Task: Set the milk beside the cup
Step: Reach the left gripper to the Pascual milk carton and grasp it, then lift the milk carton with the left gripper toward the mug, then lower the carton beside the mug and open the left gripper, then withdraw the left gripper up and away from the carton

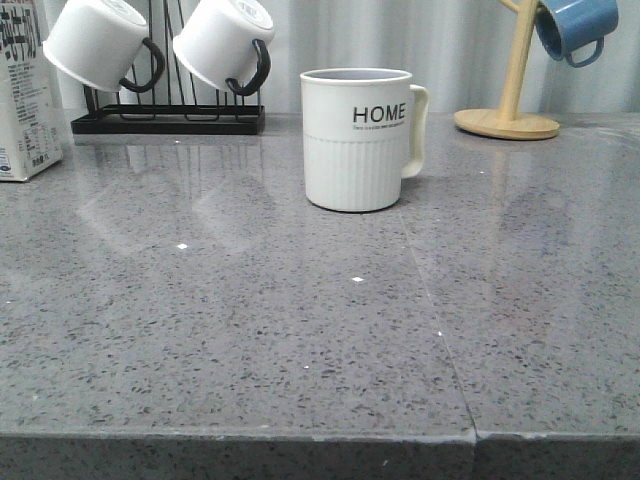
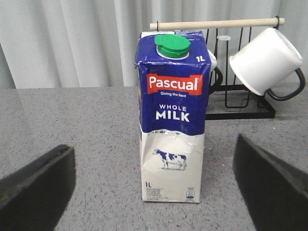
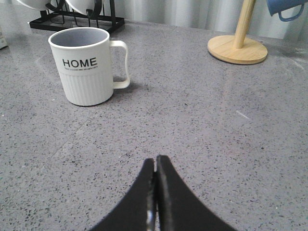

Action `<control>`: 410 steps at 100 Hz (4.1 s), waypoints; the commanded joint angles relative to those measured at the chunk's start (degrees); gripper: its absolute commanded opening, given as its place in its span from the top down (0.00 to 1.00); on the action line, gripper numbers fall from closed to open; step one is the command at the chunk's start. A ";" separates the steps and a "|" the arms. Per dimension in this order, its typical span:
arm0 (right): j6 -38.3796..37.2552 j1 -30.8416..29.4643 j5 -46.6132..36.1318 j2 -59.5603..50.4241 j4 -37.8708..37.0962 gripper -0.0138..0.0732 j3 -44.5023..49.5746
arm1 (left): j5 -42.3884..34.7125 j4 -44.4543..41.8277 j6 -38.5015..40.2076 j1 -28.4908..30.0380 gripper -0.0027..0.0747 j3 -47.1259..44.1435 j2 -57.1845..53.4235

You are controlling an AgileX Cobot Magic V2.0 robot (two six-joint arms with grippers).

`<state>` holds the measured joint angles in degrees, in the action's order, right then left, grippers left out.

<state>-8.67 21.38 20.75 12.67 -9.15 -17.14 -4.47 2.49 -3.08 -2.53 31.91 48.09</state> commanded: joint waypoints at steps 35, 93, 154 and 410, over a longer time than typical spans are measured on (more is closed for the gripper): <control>0.06 -0.20 -4.04 0.54 -0.15 0.92 -1.35 | -9.69 0.55 0.44 -2.27 0.07 12.27 18.92; 0.06 -0.20 -4.04 0.54 -0.15 0.92 -1.35 | -15.04 4.62 0.44 -2.08 0.27 21.69 34.93; 0.06 -0.20 -4.04 0.54 -0.15 0.92 -1.35 | -15.51 4.62 0.44 -19.40 0.51 21.79 32.24; 0.06 -0.20 -4.04 0.54 -0.15 0.92 -1.35 | 11.71 4.01 0.16 -8.26 0.99 12.39 4.89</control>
<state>-8.76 21.38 20.85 12.67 -9.15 -17.01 10.06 6.48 -3.08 -13.67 44.10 56.49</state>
